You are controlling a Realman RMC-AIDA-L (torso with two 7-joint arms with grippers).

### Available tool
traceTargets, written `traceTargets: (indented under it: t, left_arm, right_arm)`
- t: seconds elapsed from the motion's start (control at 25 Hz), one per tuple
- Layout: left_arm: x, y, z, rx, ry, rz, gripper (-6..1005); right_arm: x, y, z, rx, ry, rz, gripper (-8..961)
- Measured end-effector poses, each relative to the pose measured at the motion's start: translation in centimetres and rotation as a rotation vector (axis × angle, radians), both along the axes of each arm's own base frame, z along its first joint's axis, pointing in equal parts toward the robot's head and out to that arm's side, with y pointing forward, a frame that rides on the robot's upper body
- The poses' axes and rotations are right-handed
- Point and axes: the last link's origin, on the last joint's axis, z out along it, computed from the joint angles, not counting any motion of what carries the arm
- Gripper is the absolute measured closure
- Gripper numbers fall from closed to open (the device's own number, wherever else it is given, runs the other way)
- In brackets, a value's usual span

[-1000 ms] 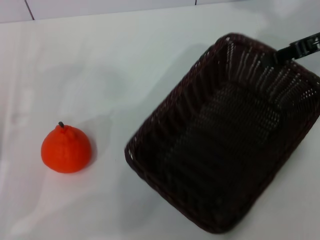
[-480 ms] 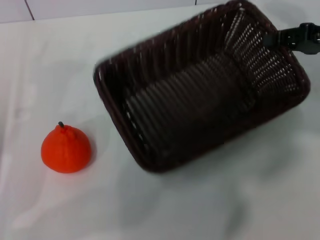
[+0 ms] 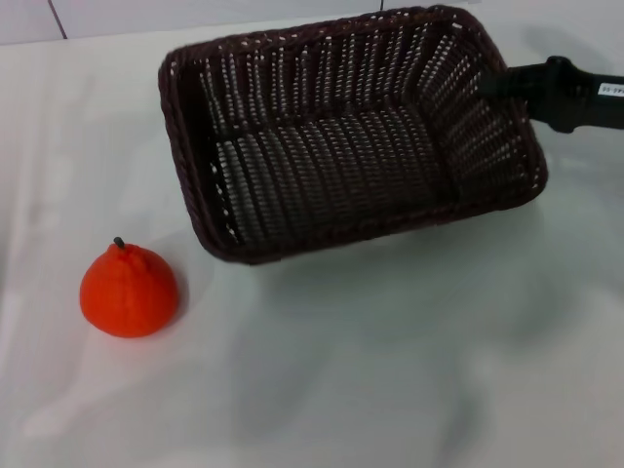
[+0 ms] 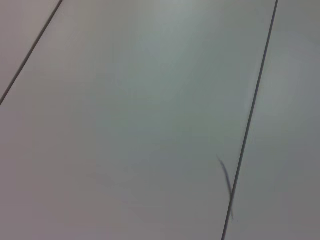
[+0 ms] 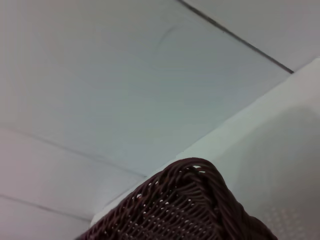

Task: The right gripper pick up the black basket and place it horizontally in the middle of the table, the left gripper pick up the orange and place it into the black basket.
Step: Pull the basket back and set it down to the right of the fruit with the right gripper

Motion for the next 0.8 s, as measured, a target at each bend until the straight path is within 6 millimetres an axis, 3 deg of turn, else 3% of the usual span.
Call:
traceTargets:
  t: [0.28, 0.64, 0.8]
  left_arm:
    - [0.0, 0.1, 0.0, -0.003, 0.001, 0.005, 93]
    - [-0.1, 0.1, -0.1, -0.006, 0.001, 0.012, 92]
    - [-0.2, 0.1, -0.1, -0.008, 0.001, 0.015, 92]
  right_arm:
    - [0.9, -0.2, -1.9, 0.007, 0.010, -0.089, 757]
    - [0.7, -0.2, -2.9, 0.013, 0.021, -0.108, 756]
    - [0.6, -0.2, -3.1, 0.016, 0.029, -0.111, 701]
